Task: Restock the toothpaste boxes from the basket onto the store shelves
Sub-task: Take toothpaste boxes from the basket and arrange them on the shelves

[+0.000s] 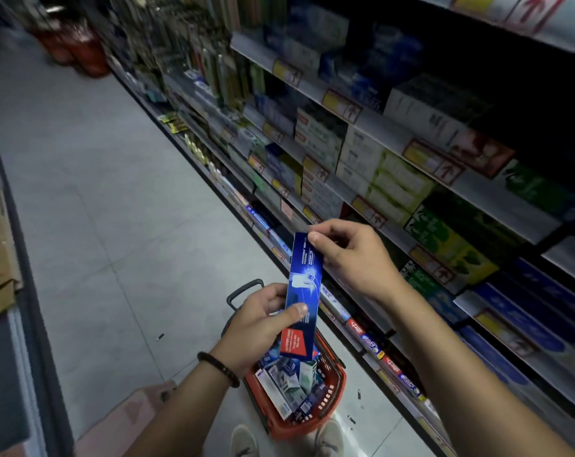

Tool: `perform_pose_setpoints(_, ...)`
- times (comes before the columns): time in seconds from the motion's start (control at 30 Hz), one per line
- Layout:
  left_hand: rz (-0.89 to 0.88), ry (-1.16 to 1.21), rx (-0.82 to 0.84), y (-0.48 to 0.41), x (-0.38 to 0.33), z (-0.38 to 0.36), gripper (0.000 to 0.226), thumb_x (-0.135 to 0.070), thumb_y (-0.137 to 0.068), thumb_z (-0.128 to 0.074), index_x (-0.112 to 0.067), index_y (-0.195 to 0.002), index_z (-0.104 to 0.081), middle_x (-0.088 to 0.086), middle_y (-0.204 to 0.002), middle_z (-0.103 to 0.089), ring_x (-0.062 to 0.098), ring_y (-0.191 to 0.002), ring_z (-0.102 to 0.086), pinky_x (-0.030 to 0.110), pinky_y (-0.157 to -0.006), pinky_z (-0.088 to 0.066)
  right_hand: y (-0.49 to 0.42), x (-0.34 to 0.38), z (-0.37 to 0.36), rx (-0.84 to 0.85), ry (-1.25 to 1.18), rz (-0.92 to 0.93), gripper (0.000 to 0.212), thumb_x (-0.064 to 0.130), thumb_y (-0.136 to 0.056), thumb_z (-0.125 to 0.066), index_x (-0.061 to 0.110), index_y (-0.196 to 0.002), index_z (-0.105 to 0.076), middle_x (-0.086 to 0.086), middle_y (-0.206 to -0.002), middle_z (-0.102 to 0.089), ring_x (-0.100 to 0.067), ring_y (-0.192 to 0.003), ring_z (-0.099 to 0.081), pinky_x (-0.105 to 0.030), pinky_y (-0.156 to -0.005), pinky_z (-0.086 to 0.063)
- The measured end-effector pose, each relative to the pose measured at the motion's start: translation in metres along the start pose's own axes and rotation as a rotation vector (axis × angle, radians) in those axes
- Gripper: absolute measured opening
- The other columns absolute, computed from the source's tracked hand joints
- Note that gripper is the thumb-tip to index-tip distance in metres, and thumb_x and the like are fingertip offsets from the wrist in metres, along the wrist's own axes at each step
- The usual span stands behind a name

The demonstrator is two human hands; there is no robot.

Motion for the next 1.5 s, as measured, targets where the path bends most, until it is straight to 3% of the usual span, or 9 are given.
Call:
perform_pose_setpoints(0.13, -0.029, 0.073, -0.09, 0.009, -0.029, -0.004, 0.034, -0.014, -0.097, -0.071, -0.007, -0.129, -0.063, 0.011, -0.116, -0.078, 0.035, -0.106, -0.075, 0.05, -0.094, -0.061, 0.006, 0.021, 0.004, 0.015, -0.095, -0.006, 0.035, 0.026, -0.104, -0.068, 0.022, -0.138, -0.067, 0.001, -0.107, -0.077, -0.003, -0.085, -0.07, -0.017, -0.072, -0.052)
perform_pose_setpoints(0.3, -0.066, 0.122, -0.179, 0.014, -0.063, 0.002, 0.03, -0.019, -0.098, -0.072, -0.01, -0.126, -0.067, 0.012, -0.115, -0.078, 0.038, -0.106, -0.075, 0.059, -0.098, -0.057, 0.036, 0.028, 0.012, -0.02, -0.108, -0.029, 0.028, 0.026, -0.103, -0.069, 0.025, -0.131, -0.068, -0.001, -0.115, -0.076, -0.014, -0.103, -0.074, -0.022, -0.079, -0.054)
perform_pose_setpoints(0.4, -0.077, 0.14, -0.202, 0.019, -0.078, 0.001, 0.031, -0.022, -0.098, -0.073, -0.01, -0.126, -0.067, 0.012, -0.112, -0.079, 0.038, -0.102, -0.076, 0.061, -0.097, -0.057, 0.062, 0.019, 0.004, 0.038, -0.199, -0.118, 0.027, 0.023, -0.101, -0.07, 0.021, -0.129, -0.067, -0.015, -0.117, -0.072, -0.013, -0.092, -0.074, -0.024, -0.072, -0.056)
perform_pose_setpoints(0.53, -0.104, 0.211, -0.236, 0.024, -0.094, 0.003, 0.03, -0.015, -0.096, -0.074, -0.004, -0.123, -0.065, 0.017, -0.11, -0.078, 0.039, -0.099, -0.077, 0.056, -0.088, -0.062, 0.084, 0.017, -0.01, 0.081, -0.19, -0.134, 0.034, 0.033, -0.095, -0.079, 0.026, -0.127, -0.069, -0.008, -0.113, -0.073, -0.017, -0.096, -0.075, -0.027, -0.079, -0.058)
perform_pose_setpoints(0.73, -0.13, 0.229, -0.224, 0.028, -0.108, 0.009, 0.032, -0.017, -0.094, -0.076, -0.006, -0.121, -0.062, 0.016, -0.111, -0.078, 0.035, -0.103, -0.077, 0.062, -0.095, -0.058, 0.092, 0.034, -0.023, 0.011, -0.275, -0.091, 0.03, 0.014, -0.095, -0.077, 0.024, -0.124, -0.071, -0.01, -0.103, -0.075, -0.022, -0.091, -0.074, -0.03, -0.083, -0.059)
perform_pose_setpoints(0.97, -0.176, 0.22, -0.19, 0.034, -0.113, 0.023, 0.04, -0.017, -0.091, -0.078, -0.007, -0.124, -0.059, 0.014, -0.109, -0.078, 0.03, -0.098, -0.078, 0.044, -0.079, -0.065, 0.094, 0.048, -0.041, -0.103, -0.348, -0.121, 0.029, 0.005, -0.095, -0.075, 0.02, -0.119, -0.075, -0.013, -0.099, -0.078, -0.014, -0.084, -0.075, -0.023, -0.076, -0.058)
perform_pose_setpoints(1.23, -0.222, 0.126, -0.163, 0.045, -0.121, 0.047, 0.039, -0.031, -0.093, -0.075, -0.014, -0.124, -0.06, 0.004, -0.102, -0.08, 0.02, -0.091, -0.079, 0.036, -0.076, -0.06, 0.101, 0.048, -0.063, -0.257, -0.644, -0.183, 0.03, 0.0, -0.096, -0.068, 0.017, -0.118, -0.079, -0.02, -0.108, -0.076, -0.041, -0.101, -0.076, -0.049, -0.094, -0.06)
perform_pose_setpoints(1.4, -0.242, 0.145, -0.132, 0.046, -0.129, 0.048, 0.034, -0.034, -0.097, -0.069, -0.016, -0.125, -0.06, 0.004, -0.104, -0.08, 0.019, -0.092, -0.078, 0.04, -0.08, -0.061, 0.1, 0.051, -0.056, -0.32, -0.655, -0.178, 0.032, 0.003, -0.095, -0.07, 0.018, -0.122, -0.077, -0.021, -0.117, -0.075, -0.034, -0.104, -0.077, -0.047, -0.094, -0.062)
perform_pose_setpoints(1.5, -0.284, 0.152, -0.161, 0.046, -0.136, 0.043, 0.049, -0.038, -0.089, -0.074, -0.017, -0.131, -0.057, 0.007, -0.11, -0.079, 0.024, -0.1, -0.078, 0.048, -0.088, -0.062, 0.097, 0.056, -0.042, -0.347, -0.656, -0.129, 0.032, 0.001, -0.095, -0.069, 0.014, -0.123, -0.075, -0.017, -0.114, -0.077, -0.032, -0.101, -0.078, -0.035, -0.082, -0.064)
Point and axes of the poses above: each hand's wrist, its own y-axis away from the middle knuckle, its own z-axis out of the back of the hand, x = y × z, the point moved 6 cm from there along -y, towards the middle knuckle
